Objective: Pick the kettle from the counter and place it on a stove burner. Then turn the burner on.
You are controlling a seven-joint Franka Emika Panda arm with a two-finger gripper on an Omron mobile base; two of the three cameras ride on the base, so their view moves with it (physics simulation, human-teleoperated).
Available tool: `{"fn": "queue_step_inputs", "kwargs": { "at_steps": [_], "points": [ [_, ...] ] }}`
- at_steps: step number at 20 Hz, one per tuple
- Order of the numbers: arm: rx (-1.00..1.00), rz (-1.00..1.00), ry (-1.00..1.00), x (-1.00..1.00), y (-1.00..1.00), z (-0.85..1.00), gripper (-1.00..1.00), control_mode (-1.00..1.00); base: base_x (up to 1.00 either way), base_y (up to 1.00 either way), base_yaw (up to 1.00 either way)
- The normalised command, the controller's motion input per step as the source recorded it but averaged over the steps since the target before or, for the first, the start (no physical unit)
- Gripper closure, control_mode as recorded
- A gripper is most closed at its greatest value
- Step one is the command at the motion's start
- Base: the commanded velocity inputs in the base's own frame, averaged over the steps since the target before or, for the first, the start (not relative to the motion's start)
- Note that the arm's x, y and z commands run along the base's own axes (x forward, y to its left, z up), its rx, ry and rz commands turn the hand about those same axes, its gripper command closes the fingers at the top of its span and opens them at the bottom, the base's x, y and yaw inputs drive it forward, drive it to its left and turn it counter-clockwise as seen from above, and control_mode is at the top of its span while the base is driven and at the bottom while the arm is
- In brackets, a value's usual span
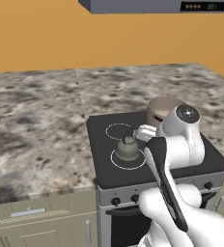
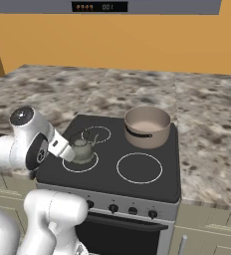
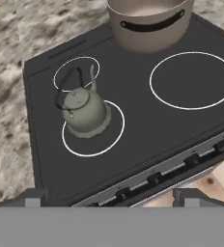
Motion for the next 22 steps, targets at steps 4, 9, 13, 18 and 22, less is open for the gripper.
{"fn": "queue_step_inputs", "kwargs": {
  "at_steps": [4, 9, 13, 18, 22],
  "points": [
    [-0.19, 0.24, -0.23, -1.0, 0.22, -0.32, -1.0, -1.0, 0.0, 0.0, 0.0],
    [-0.11, 0.2, -0.15, -0.76, 0.35, -0.25, -1.0, -1.0, 0.0, 0.0, 0.0],
    [0.0, 0.0, -0.03, -0.01, 0.0, 0.0, -1.0, -1.0, 0.0, 0.0, 0.0],
    [-0.03, 0.02, 0.02, -0.32, 0.11, -0.23, -1.0, -1.0, 0.0, 0.0, 0.0],
    [-0.09, 0.08, 0.04, -0.66, 0.66, -0.76, -1.0, -1.0, 0.0, 0.0, 0.0]
  ]
}}
